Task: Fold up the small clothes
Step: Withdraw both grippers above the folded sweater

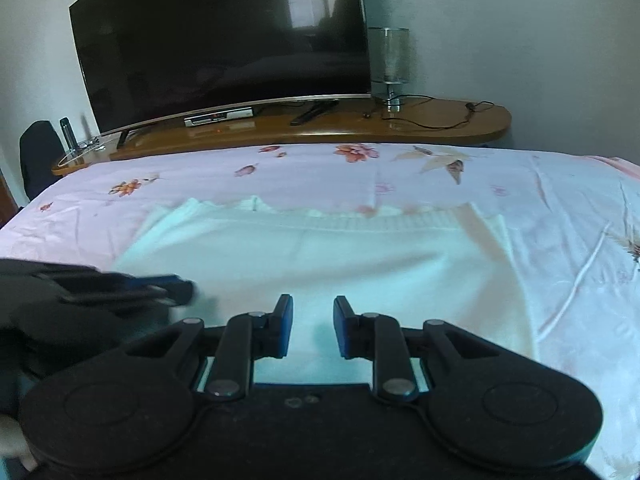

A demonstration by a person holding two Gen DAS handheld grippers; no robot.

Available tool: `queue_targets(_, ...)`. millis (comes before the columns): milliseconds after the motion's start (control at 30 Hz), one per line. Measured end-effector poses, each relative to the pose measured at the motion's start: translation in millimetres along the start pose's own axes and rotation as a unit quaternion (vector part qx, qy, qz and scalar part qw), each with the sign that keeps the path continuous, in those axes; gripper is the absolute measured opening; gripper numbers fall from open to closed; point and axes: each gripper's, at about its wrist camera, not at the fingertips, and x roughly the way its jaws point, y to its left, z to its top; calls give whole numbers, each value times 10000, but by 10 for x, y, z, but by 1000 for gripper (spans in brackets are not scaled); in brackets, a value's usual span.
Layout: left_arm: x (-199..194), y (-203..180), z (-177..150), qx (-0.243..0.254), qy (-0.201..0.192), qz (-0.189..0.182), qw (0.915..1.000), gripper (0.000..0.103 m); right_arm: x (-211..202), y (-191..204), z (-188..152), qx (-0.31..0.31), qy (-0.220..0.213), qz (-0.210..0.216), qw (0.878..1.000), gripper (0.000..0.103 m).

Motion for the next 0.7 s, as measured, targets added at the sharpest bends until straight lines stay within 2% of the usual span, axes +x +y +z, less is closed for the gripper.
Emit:
queue_targets(200,122,-13,-46,-24,56,139,9999,5,131,11,-12,10,127,-107,9999,23)
queue_targets(400,129,-37,-113,392,-28,147,9991,5,272,11,-117,-54,393,-227,9990,24)
queue_targets(567,95,138,-143,216,35,142,9997,5,208,-207,-217,-55,390,-499,9980,23)
queue_targets(700,75,296,-200,151,62,288,9995,5,92,-473,-281,11,411,-740,9964,22)
